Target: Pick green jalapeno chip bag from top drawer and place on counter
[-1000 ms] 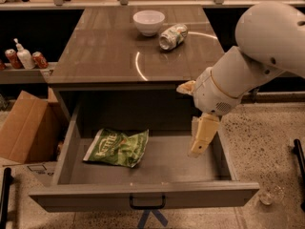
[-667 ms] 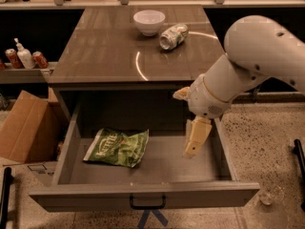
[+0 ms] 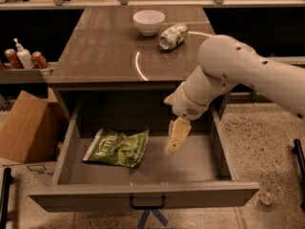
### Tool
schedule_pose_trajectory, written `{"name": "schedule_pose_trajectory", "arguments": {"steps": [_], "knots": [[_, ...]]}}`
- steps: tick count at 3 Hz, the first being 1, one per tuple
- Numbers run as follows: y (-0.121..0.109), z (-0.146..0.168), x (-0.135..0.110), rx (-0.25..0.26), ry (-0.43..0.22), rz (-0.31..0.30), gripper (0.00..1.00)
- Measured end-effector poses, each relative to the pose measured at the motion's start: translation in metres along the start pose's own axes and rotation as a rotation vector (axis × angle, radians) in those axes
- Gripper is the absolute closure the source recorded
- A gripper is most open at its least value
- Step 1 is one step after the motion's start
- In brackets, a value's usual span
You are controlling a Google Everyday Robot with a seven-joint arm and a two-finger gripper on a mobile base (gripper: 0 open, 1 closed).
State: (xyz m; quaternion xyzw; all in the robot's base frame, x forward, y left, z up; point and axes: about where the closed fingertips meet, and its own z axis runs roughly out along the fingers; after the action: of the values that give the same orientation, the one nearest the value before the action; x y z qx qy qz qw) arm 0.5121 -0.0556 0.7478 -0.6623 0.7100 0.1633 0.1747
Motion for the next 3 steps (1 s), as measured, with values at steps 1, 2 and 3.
{"name": "schedule_pose_trajectory", "arguments": {"steps": [1,2,3], "knots": [[-0.014,0.042,-0.018,-0.006,0.039,0.025,0.00],[-0.022,0.071,-0.031,-0.018,0.064,0.030,0.00],[-0.026,0.104,-0.039,-0.040,0.066,0.028,0.00]]}}
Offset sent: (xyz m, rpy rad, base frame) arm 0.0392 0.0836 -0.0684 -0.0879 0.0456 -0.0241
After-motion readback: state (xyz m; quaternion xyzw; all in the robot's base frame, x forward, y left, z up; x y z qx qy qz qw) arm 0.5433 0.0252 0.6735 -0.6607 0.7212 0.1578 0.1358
